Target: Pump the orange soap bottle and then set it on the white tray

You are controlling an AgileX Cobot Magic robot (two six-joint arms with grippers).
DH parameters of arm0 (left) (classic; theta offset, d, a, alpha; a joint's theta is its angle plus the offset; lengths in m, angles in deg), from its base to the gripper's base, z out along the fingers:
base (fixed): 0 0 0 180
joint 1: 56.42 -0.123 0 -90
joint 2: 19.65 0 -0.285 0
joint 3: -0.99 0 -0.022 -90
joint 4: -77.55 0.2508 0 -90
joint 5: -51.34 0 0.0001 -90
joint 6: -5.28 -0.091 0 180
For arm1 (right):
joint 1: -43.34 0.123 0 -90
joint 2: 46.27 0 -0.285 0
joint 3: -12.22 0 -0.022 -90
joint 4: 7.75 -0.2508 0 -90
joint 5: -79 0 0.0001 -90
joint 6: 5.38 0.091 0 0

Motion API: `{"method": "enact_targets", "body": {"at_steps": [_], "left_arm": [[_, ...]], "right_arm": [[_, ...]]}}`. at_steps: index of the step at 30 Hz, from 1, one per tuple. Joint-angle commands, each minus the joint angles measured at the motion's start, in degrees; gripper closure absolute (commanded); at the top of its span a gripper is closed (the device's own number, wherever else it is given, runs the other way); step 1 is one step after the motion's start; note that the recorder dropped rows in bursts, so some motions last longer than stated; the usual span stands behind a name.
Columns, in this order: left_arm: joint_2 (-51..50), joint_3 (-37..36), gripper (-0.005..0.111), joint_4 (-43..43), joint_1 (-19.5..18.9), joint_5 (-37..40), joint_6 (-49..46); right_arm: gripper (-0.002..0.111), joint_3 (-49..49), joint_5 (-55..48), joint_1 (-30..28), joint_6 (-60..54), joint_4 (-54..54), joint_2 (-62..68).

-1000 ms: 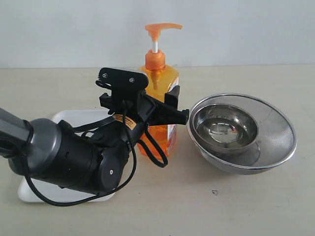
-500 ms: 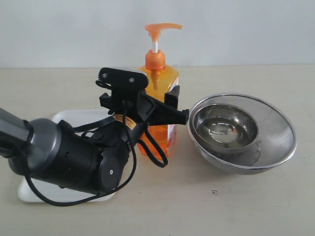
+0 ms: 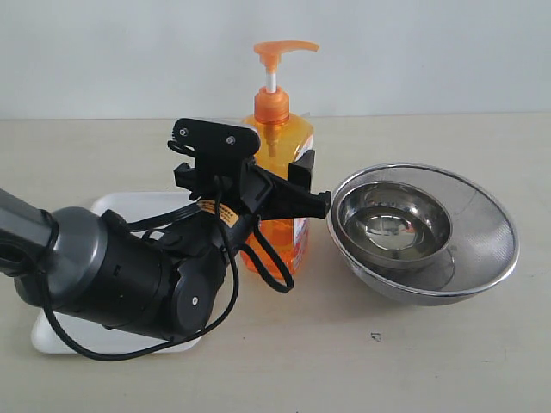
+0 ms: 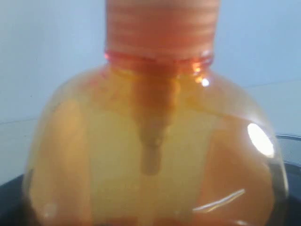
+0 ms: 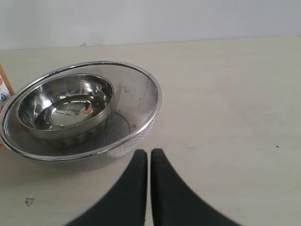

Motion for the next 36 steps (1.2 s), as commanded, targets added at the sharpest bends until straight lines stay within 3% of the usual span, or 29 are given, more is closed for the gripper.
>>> {"method": "enact_targets", "body": {"at_steps": [1, 36], "left_arm": [[-0.46, 0.06, 0.102, -0.74, 0.15, 5.09, 1.32], [-0.46, 0.06, 0.102, -0.37, 0.15, 3.63, 1.32]], "right_arm": [[0.109, 0.00, 0.60, -0.14, -0.11, -0.06, -0.24], [0.109, 0.00, 0.31, -0.14, -0.11, 0.17, -0.24]]}}
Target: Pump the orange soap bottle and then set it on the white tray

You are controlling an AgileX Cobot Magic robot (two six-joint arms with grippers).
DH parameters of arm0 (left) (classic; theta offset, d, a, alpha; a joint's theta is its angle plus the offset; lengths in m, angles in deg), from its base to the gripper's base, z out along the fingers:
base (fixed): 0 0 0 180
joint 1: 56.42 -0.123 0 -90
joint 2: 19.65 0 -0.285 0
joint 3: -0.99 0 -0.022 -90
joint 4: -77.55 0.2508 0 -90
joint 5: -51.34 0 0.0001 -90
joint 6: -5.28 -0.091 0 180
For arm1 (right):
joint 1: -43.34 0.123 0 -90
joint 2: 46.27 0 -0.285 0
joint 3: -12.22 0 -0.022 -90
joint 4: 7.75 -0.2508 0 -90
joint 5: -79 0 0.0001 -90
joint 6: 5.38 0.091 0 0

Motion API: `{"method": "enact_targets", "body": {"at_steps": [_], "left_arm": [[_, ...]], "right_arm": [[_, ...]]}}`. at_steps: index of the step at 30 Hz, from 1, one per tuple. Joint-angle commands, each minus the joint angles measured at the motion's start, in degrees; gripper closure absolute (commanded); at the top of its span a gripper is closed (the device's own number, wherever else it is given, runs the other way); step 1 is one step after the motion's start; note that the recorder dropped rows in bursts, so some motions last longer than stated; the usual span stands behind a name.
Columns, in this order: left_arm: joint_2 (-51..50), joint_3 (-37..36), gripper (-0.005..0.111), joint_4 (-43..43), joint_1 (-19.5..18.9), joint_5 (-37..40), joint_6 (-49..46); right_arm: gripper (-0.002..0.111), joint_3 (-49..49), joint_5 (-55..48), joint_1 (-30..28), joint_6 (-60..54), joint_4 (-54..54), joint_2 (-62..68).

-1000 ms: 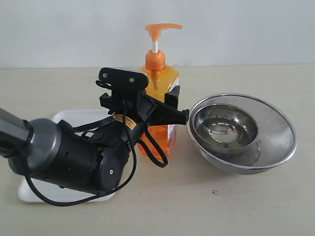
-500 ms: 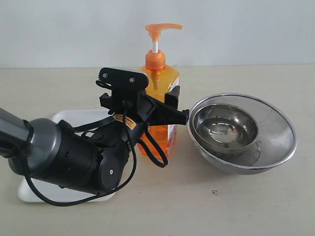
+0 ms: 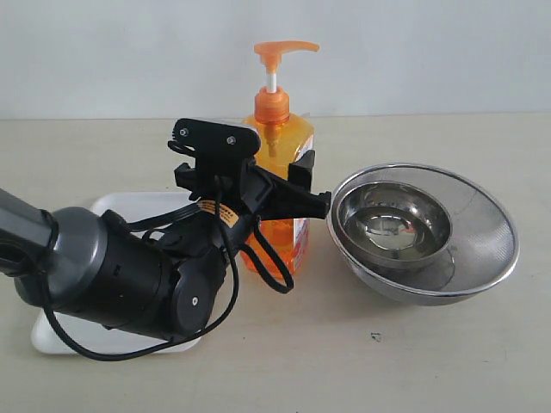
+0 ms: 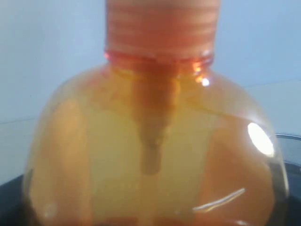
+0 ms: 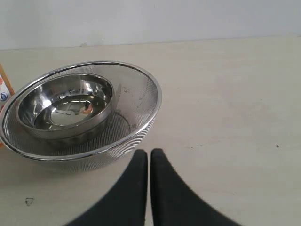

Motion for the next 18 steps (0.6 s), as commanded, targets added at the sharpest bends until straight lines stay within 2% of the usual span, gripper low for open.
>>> {"method": "enact_targets", "body": {"at_steps": [1, 18], "left_arm": [[-0.46, 0.06, 0.102, -0.62, 0.15, 3.63, 1.32], [1.78, 0.06, 0.102, -0.62, 0.15, 0.68, -1.83]], "right_arm": [[0.109, 0.00, 0.31, -0.14, -0.11, 0.17, -0.24], [0.109, 0.00, 0.31, -0.14, -0.11, 0.17, -0.24]]}}
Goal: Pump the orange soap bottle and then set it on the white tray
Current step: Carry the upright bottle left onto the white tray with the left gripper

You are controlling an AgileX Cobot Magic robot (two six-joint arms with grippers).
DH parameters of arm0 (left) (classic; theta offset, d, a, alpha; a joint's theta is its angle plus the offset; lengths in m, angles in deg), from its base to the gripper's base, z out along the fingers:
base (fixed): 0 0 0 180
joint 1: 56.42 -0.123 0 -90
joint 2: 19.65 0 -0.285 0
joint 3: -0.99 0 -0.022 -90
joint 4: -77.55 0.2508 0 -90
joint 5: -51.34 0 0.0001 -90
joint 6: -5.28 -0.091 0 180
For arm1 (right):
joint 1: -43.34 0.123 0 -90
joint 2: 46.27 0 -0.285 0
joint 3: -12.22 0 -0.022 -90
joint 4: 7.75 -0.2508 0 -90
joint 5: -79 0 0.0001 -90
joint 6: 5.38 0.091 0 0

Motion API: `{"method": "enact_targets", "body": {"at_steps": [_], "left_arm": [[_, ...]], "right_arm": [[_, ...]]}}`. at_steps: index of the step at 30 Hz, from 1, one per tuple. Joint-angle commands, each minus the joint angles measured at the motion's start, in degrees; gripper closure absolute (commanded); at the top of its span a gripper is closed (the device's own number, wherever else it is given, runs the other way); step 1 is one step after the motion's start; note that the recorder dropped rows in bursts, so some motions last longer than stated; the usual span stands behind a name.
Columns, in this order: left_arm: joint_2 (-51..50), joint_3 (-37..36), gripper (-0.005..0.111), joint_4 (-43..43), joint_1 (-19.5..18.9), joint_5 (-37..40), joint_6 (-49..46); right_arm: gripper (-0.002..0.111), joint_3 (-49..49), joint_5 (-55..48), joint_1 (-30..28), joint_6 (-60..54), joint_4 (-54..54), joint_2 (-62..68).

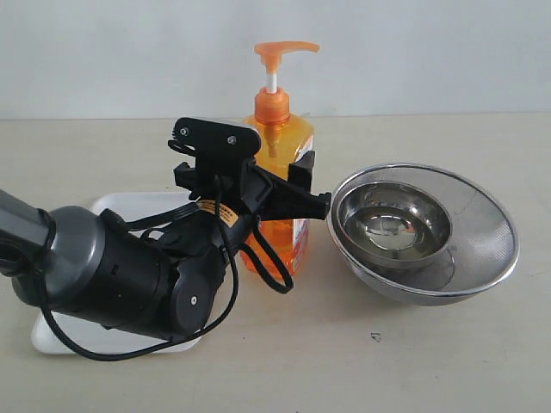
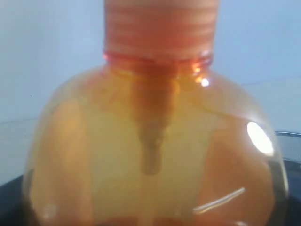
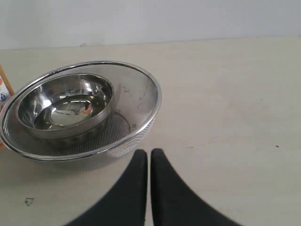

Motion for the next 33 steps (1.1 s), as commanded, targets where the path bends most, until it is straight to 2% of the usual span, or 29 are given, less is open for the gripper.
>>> {"method": "enact_targets", "body": {"at_steps": [1, 16, 33], "left_arm": [[1.44, 0.06, 0.102, -0.62, 0.15, 0.51, -1.27], [6.07, -1.74, 0.102, -1.48, 0.15, -1.56, -2.86], [6.03, -1.87, 0.102, 0.71, 0.15, -1.86, -0.56]], "right_arm": [[0.109, 0.00, 0.31, -0.14, -0.11, 0.17, -0.24], [0.109, 0.00, 0.31, -0.14, -0.11, 0.17, -0.24], [0.109, 0.00, 0.65, -0.14, -0.11, -0.56, -0.24]]}}
